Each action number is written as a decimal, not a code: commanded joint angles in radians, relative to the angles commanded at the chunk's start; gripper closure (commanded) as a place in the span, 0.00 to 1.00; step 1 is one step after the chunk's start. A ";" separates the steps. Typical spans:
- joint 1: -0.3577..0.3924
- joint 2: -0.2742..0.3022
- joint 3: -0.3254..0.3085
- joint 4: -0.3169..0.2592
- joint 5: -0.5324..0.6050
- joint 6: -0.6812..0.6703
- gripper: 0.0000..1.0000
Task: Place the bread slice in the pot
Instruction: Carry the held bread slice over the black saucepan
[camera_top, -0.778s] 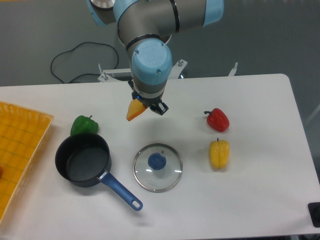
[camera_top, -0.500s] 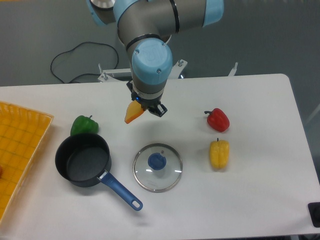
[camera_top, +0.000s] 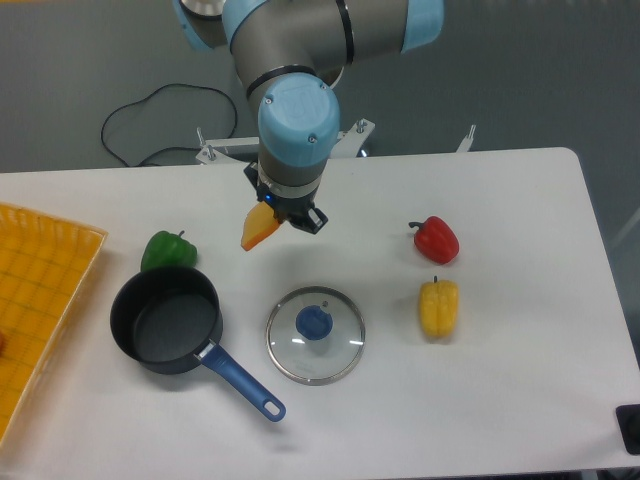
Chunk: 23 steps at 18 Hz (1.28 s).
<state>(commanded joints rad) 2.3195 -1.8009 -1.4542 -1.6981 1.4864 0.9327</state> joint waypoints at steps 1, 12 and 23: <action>-0.011 0.000 0.000 0.003 -0.006 -0.008 1.00; -0.103 -0.029 -0.006 0.187 -0.156 -0.351 1.00; -0.181 -0.094 -0.005 0.330 -0.156 -0.512 1.00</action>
<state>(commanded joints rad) 2.1385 -1.8944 -1.4588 -1.3683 1.3300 0.4204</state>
